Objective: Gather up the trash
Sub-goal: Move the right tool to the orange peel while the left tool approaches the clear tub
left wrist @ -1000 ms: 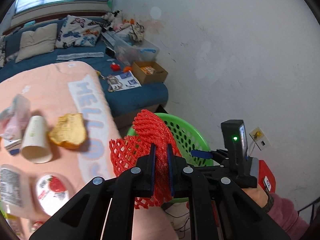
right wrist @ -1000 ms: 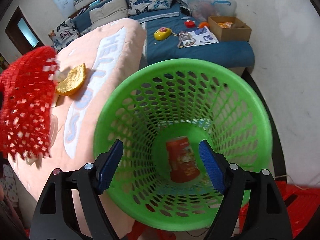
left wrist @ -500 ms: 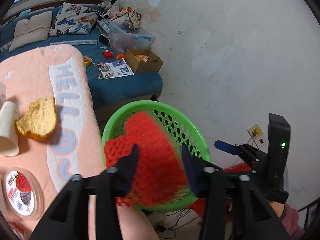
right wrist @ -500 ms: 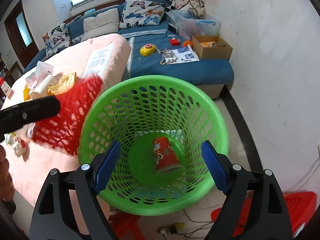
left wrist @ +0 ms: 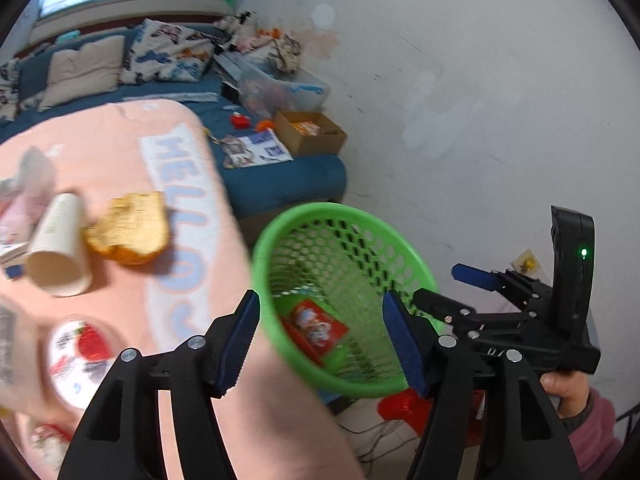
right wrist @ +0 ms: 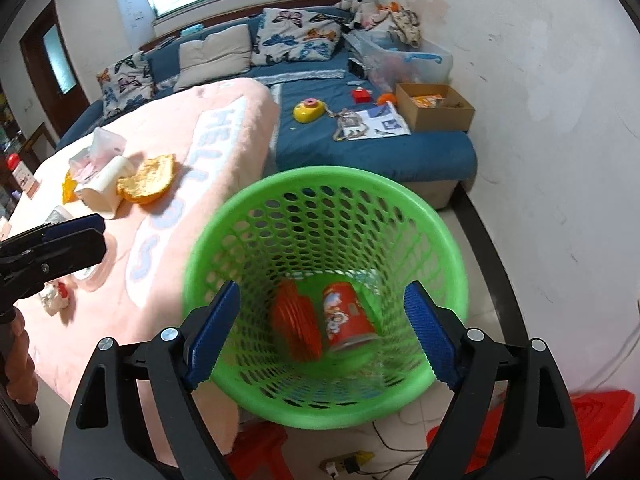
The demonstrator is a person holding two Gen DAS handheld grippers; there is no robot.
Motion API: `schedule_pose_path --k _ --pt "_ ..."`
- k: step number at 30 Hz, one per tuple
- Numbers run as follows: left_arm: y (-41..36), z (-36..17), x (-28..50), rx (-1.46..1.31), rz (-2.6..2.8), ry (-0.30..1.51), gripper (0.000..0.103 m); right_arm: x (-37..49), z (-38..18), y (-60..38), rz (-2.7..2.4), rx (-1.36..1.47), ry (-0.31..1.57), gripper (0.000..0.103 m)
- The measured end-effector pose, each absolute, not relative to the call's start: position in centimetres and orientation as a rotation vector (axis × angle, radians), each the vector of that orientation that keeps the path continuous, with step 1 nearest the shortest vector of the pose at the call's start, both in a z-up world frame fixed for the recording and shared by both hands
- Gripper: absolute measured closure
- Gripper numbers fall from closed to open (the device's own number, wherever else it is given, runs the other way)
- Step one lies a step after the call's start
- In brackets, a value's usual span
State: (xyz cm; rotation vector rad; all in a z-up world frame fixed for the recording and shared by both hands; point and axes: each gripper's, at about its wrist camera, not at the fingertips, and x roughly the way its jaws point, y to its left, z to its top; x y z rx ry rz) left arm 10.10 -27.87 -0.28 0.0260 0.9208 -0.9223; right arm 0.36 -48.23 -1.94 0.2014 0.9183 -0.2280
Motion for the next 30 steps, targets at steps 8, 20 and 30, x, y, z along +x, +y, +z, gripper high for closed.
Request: schedule_pose_path --k 8,20,30 --pt "-20.6 1.5 10.9 0.029 -0.761 0.858 0.04 4.0 -1.4 -43.6 -0.097 0.167 0.917 0.018" --pt "-10.1 1.2 13.3 0.043 -0.534 0.843 0.032 12.0 -1.7 -36.7 0.104 0.107 0.917 0.011" --pt "-6.5 -0.6 15.0 0.027 -0.479 0.887 0.032 18.5 -5.1 -33.7 0.186 0.05 0.983 0.008"
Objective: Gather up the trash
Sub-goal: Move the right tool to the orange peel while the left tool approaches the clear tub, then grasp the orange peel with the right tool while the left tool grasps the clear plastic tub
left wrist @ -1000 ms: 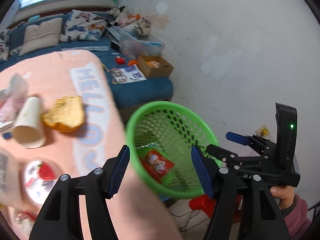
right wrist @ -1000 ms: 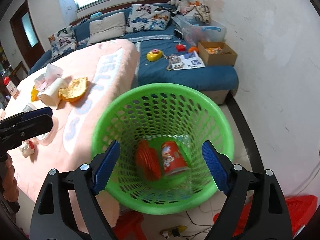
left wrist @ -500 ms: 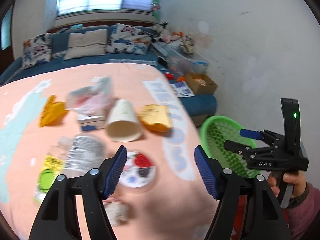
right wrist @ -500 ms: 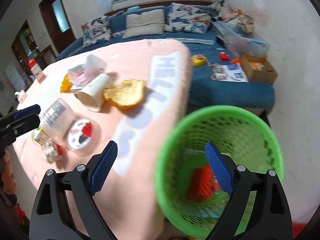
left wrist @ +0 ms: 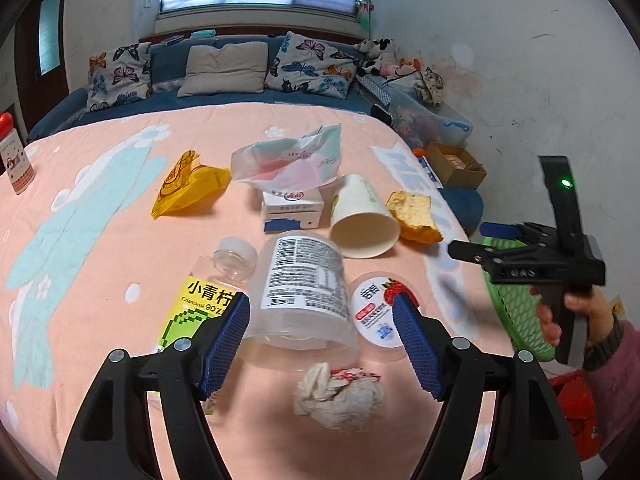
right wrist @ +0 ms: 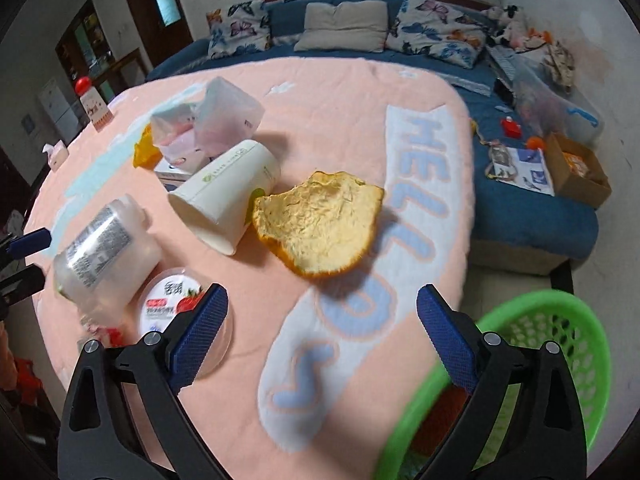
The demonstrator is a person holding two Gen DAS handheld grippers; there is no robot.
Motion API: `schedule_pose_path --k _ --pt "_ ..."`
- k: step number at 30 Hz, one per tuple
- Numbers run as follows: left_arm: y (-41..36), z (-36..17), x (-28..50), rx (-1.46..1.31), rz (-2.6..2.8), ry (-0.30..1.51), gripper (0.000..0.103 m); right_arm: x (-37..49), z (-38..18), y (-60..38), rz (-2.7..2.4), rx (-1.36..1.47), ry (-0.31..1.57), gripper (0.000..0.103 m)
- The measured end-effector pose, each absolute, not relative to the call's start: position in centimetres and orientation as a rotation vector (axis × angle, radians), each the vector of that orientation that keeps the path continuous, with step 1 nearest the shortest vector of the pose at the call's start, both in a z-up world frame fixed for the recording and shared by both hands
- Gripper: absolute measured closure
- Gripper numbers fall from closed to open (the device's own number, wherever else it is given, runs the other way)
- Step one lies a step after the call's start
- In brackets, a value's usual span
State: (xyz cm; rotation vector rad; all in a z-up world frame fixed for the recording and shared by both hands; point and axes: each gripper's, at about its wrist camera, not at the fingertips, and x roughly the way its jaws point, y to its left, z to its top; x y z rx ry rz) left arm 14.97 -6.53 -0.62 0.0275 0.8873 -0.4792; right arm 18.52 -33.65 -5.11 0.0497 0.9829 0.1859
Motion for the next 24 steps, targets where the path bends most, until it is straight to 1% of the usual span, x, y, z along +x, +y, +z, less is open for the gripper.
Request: schedule_pose_path --k 8,20,24 --pt "-6.8 -1.5 16.7 0.058 -0.493 0.926 0.032 22.0 -7.6 -33.4 0.215 0.017 1.026 0.008" --pt "-8.3 -3.2 19.1 0.129 -0.501 0.995 0.032 23.8 -8.9 -33.5 0.231 0.035 1.028 0.009" --pt "-8.7 -3.7 19.5 0.143 -0.509 1.012 0.032 23.9 -8.9 -33.5 0.239 0.041 1.02 0.011"
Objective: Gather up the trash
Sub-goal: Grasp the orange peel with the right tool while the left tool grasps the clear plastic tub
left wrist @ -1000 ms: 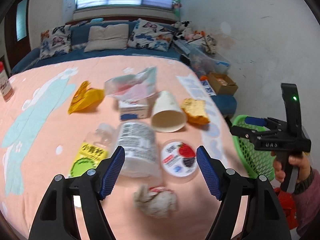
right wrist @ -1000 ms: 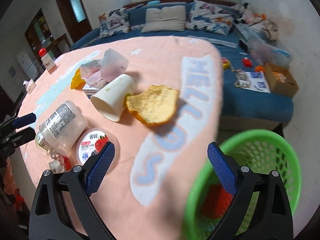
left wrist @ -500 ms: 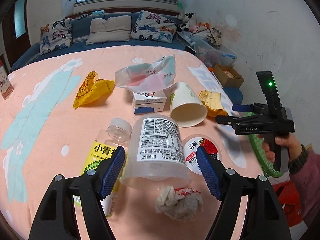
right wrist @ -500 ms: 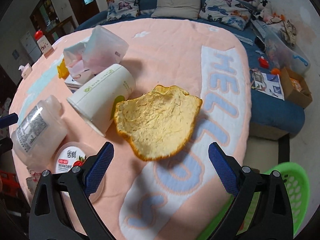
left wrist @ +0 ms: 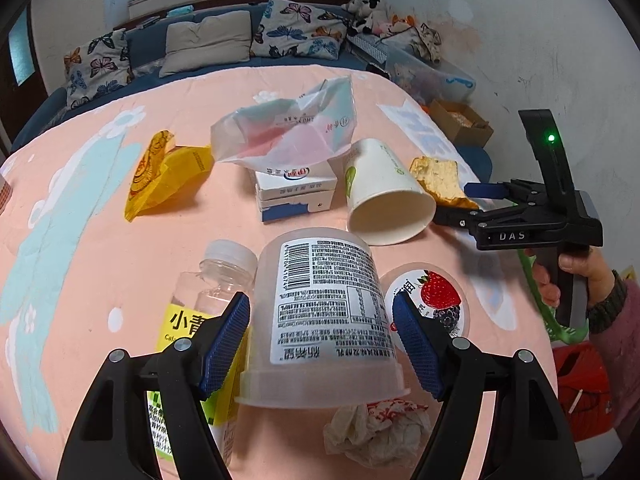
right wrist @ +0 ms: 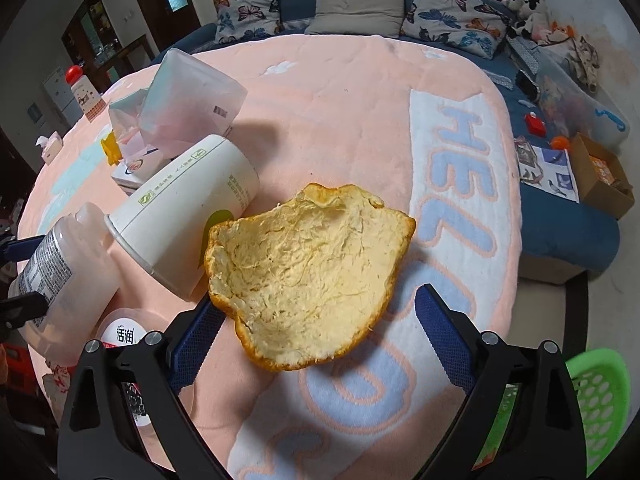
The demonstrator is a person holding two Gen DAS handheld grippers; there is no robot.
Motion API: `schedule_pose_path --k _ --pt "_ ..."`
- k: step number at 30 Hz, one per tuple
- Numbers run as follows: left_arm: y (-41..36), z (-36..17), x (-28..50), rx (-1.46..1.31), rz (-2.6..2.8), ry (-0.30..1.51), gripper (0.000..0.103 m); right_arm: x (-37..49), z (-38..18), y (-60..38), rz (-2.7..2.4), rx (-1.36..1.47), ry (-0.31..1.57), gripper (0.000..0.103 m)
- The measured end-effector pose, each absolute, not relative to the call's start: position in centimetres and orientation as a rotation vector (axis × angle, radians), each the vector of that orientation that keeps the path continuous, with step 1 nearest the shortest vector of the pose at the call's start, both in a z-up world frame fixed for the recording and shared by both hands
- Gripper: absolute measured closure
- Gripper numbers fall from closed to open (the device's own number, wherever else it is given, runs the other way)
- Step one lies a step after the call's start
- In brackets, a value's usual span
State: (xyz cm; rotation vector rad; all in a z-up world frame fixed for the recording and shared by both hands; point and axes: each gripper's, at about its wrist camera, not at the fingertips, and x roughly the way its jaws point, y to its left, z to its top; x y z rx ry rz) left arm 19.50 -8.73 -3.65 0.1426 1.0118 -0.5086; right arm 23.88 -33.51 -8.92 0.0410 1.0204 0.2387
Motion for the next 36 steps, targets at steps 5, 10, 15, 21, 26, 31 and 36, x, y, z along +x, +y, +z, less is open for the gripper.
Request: schedule_pose_path --k 5,10,15,21,26,31,36 --pt "-9.1 -3.9 19.8 0.172 -0.513 1.024 0.032 23.9 -8.9 -33.3 0.254 0.048 1.019 0.019" --pt "-9.5 -4.0 19.8 0.2 -0.52 1.033 0.032 23.5 -8.3 -32.8 0.247 0.032 1.0 0.028" --pt "-10.4 -4.0 19.6 0.247 -0.525 1.027 0.031 22.5 -7.7 -33.3 0.238 0.05 0.984 0.03" --pt "-10.7 -4.2 19.7 0.255 -0.511 1.033 0.03 20.9 -7.0 -33.7 0.227 0.034 0.966 0.032" --pt "-10.6 -4.4 19.8 0.25 -0.508 1.039 0.029 20.1 -7.3 -33.8 0.234 0.039 0.98 0.031" --pt "-10.9 -4.6 19.8 0.262 -0.514 1.042 0.028 20.0 -7.9 -33.9 0.24 0.056 0.995 0.023" --pt "-11.0 -4.9 20.2 0.258 -0.524 1.061 0.028 20.3 -7.8 -34.0 0.241 0.072 0.984 0.018"
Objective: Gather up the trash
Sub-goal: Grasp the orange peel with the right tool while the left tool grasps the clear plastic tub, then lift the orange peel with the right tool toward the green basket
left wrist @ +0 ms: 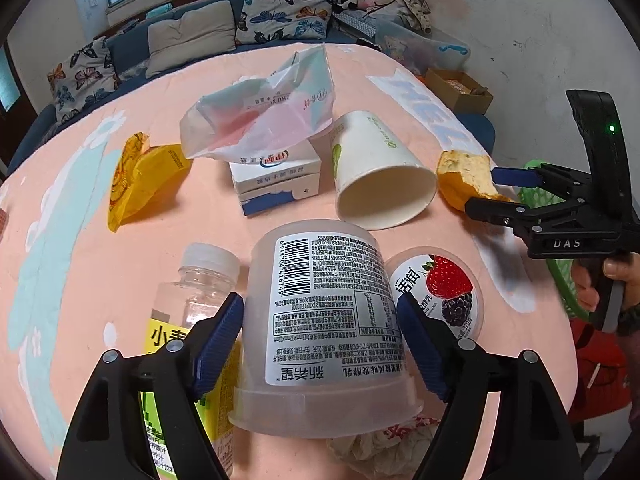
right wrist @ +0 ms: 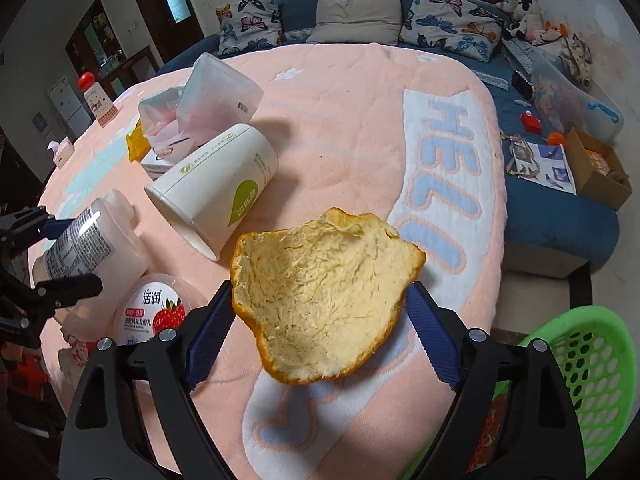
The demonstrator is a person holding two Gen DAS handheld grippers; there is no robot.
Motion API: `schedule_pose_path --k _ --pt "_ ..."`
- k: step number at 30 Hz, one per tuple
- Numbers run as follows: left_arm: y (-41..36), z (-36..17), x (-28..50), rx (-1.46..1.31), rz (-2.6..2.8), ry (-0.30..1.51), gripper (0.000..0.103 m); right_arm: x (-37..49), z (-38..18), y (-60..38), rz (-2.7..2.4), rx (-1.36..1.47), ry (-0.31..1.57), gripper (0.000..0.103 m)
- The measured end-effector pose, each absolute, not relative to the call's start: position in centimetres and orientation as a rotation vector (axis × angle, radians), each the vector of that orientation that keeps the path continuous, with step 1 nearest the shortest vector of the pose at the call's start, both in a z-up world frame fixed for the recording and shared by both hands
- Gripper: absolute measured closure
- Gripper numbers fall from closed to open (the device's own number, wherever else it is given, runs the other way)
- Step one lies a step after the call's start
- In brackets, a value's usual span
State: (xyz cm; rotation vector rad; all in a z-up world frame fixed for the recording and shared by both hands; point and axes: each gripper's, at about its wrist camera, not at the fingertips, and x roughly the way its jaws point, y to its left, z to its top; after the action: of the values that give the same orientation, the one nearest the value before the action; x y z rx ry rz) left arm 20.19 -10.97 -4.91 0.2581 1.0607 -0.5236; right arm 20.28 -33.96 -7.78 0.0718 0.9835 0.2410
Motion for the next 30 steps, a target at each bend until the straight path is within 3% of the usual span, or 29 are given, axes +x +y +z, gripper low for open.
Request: schedule_pose_path --k 5,8,10,12,25,27,30 --pt "-10.8 -5.2 20.6 0.242 -0.527 1.077 0.027 20.1 -7.5 -33.8 0.228 0.055 0.969 0.026" --pt "-10.8 -5.1 20.4 0.233 -0.529 1.074 0.028 19.6 -7.3 -34.1 0.233 0.077 0.968 0.037" --pt "-10.7 -5.0 20.2 0.224 -0.53 1.071 0.028 19.3 -6.9 -34.3 0.253 0.096 0.968 0.051" --pt "-10.5 -4.7 20.0 0.211 -0.538 1.066 0.028 18.8 -6.4 -34.2 0.253 0.091 0.964 0.055" --pt "-10.0 -1.3 18.0 0.183 -0.55 0.985 0.028 17.2 -6.6 -32.8 0.246 0.028 0.97 0.062" --pt "-9.8 -0.8 17.8 0.178 -0.554 0.976 0.028 16.9 -6.3 -32.9 0.228 0.018 0.955 0.06" --pt "-9.7 -0.3 17.5 0.176 -0.557 0.96 0.028 16.3 -5.8 -33.4 0.208 0.016 0.926 0.015"
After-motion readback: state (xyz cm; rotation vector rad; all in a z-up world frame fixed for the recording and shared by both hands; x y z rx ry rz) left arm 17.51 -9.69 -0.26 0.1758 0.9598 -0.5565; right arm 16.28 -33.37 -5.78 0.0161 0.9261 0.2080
